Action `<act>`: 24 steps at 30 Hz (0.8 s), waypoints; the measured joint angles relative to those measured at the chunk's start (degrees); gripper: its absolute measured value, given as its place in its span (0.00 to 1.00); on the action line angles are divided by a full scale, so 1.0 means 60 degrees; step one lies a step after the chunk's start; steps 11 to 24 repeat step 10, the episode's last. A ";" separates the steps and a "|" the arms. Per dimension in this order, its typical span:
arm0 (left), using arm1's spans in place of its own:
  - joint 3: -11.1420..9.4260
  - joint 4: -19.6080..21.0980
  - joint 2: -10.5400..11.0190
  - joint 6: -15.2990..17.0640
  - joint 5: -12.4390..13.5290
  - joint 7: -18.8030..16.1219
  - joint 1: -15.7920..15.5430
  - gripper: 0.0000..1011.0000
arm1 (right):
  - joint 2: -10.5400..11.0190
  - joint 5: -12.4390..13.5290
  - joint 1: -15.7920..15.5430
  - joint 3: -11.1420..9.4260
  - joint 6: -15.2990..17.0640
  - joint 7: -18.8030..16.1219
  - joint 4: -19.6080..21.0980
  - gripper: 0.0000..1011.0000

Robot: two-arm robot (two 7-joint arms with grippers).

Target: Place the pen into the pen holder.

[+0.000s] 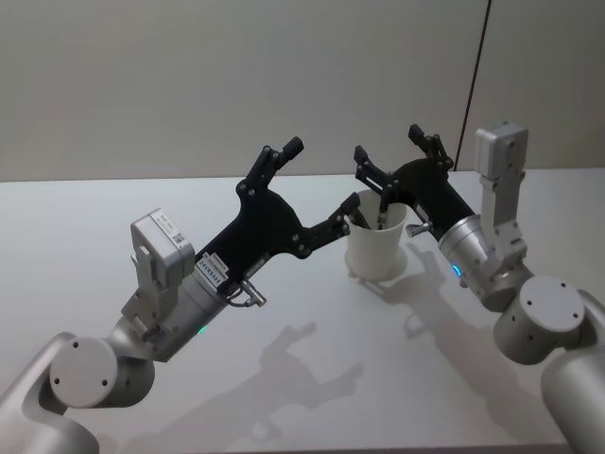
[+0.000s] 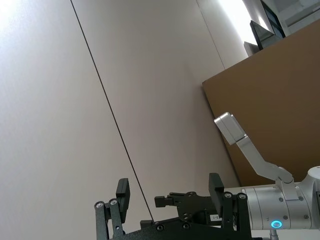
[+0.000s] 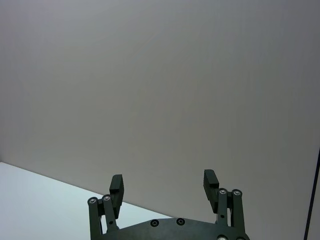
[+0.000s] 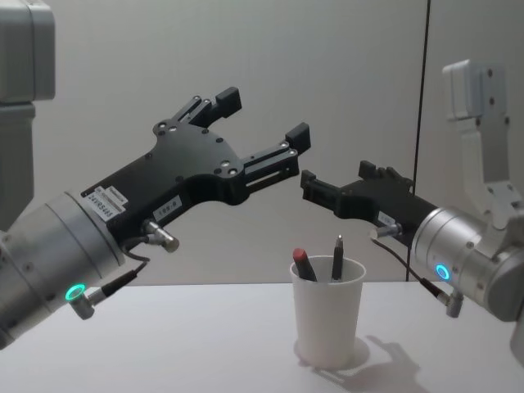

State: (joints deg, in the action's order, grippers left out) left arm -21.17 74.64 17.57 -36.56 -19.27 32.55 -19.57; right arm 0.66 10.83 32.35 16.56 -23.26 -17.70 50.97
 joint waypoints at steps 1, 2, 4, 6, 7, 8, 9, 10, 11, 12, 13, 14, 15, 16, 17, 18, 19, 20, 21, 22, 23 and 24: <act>0.0000 0.0000 0.0001 0.0000 0.0001 0.0000 0.0000 0.99 | -0.0002 0.0000 0.0003 0.0001 -0.0001 -0.0001 -0.0005 0.99; -0.0001 0.0000 0.0000 0.0000 0.0000 0.0000 0.0000 0.99 | -0.0004 -0.0001 0.0008 0.0002 -0.0002 -0.0003 -0.0019 0.99; 0.0000 0.0000 0.0000 0.0000 0.0000 0.0000 0.0000 0.99 | -0.0007 0.0000 0.0011 0.0004 -0.0005 -0.0004 -0.0033 0.99; 0.0000 0.0000 0.0000 0.0000 0.0000 0.0000 0.0000 0.99 | -0.0011 -0.0001 0.0017 0.0006 -0.0007 -0.0006 -0.0047 0.99; 0.0000 0.0000 0.0000 0.0000 0.0000 0.0000 0.0000 0.99 | -0.0012 -0.0001 0.0019 0.0007 -0.0008 -0.0007 -0.0052 0.99; 0.0000 0.0000 0.0000 0.0000 0.0000 0.0000 0.0000 0.99 | -0.0012 -0.0001 0.0020 0.0008 -0.0009 -0.0008 -0.0056 0.99; 0.0000 0.0000 0.0001 0.0000 0.0000 0.0000 0.0000 0.99 | -0.0014 -0.0001 0.0025 0.0009 -0.0011 -0.0008 -0.0065 0.99; 0.0000 0.0000 0.0000 0.0000 0.0000 0.0000 0.0000 0.99 | -0.0014 -0.0001 0.0027 0.0010 -0.0012 -0.0008 -0.0068 0.99; 0.0000 0.0000 0.0000 0.0000 0.0000 0.0000 0.0000 0.99 | -0.0014 -0.0001 0.0027 0.0010 -0.0012 -0.0008 -0.0068 0.99; 0.0000 0.0000 0.0000 0.0000 0.0000 0.0000 0.0000 0.99 | -0.0014 -0.0001 0.0027 0.0010 -0.0012 -0.0008 -0.0068 0.99; 0.0000 0.0000 0.0000 0.0000 0.0000 0.0000 0.0000 0.99 | -0.0014 -0.0001 0.0027 0.0010 -0.0012 -0.0008 -0.0068 0.99; 0.0000 0.0000 0.0000 0.0000 0.0000 0.0000 0.0000 0.99 | -0.0014 -0.0001 0.0027 0.0010 -0.0012 -0.0008 -0.0068 0.99; 0.0000 0.0000 0.0000 0.0000 0.0000 0.0000 0.0000 0.99 | -0.0014 -0.0001 0.0027 0.0010 -0.0012 -0.0008 -0.0068 0.99; 0.0000 0.0000 0.0000 0.0000 0.0000 0.0000 0.0000 0.99 | -0.0014 -0.0001 0.0027 0.0010 -0.0012 -0.0008 -0.0068 0.99; 0.0000 0.0000 0.0000 0.0000 0.0000 0.0000 0.0000 0.99 | -0.0014 -0.0001 0.0027 0.0010 -0.0012 -0.0008 -0.0068 0.99; 0.0000 0.0000 0.0000 0.0000 0.0000 0.0000 0.0000 0.99 | -0.0014 -0.0001 0.0027 0.0010 -0.0012 -0.0008 -0.0068 0.99; 0.0000 0.0000 0.0000 0.0000 0.0000 0.0000 0.0000 0.99 | -0.0014 -0.0001 0.0027 0.0010 -0.0012 -0.0008 -0.0068 0.99; 0.0000 0.0000 0.0000 0.0000 0.0000 0.0000 0.0000 0.99 | -0.0014 -0.0001 0.0027 0.0010 -0.0012 -0.0008 -0.0068 0.99; 0.0000 0.0000 0.0000 0.0000 0.0000 0.0000 0.0000 0.99 | -0.0014 -0.0001 0.0027 0.0010 -0.0012 -0.0008 -0.0068 0.99; 0.0000 0.0000 0.0000 0.0000 0.0000 0.0000 0.0000 0.99 | -0.0014 -0.0001 0.0027 0.0010 -0.0012 -0.0008 -0.0068 0.99; 0.0000 0.0000 0.0000 0.0000 0.0000 0.0000 0.0000 0.99 | -0.0014 -0.0001 0.0027 0.0010 -0.0012 -0.0008 -0.0068 0.99; 0.0000 0.0000 0.0000 0.0000 0.0000 0.0000 0.0000 0.99 | -0.0014 -0.0001 0.0027 0.0010 -0.0012 -0.0008 -0.0068 0.99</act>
